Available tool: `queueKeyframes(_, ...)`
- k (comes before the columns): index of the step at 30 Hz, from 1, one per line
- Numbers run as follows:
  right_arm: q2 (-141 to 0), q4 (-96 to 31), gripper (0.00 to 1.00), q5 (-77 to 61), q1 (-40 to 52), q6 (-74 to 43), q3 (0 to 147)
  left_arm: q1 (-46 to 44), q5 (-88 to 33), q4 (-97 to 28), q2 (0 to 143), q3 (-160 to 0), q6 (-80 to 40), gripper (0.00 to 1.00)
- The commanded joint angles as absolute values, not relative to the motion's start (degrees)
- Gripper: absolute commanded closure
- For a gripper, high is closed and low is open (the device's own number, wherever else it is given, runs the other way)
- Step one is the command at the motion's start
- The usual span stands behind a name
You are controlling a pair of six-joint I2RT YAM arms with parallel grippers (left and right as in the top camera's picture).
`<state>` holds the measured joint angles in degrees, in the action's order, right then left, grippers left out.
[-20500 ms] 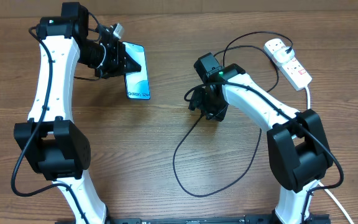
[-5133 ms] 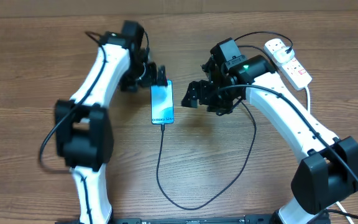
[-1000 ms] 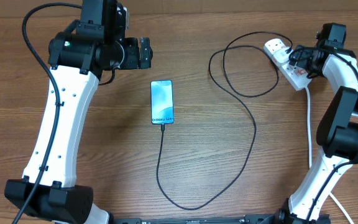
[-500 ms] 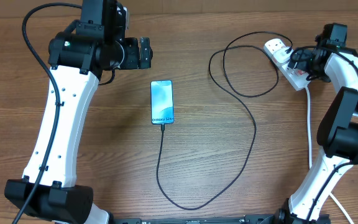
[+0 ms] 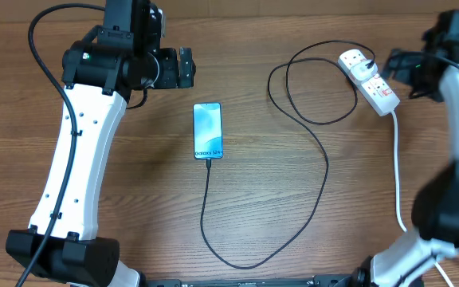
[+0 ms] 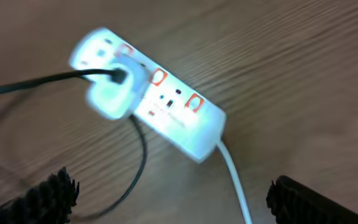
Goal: Plug charger to phone and switch on socket
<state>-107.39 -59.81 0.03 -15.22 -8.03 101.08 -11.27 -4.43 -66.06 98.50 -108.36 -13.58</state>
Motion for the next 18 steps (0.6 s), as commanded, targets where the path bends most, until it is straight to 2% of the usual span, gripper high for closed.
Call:
queueKeyframes(1,-97.2,-64.5,0.00,-0.2,-15.2,-13.6,103.3,-11.3,-4.0,-66.1,98.9,-108.3,-13.8,0.00)
queueKeyframes(10,-81.2,-78.7,0.00,-3.4,-10.0,-14.0,102.5,-11.3,-4.0,-66.1,98.9,-108.3,-13.8,0.00)
queueKeyframes(18,-68.1,-83.3,0.00,-6.2,1.7,-14.0,94.1,-11.3,-4.0,-66.1,98.9,-108.3,-13.8,0.00)
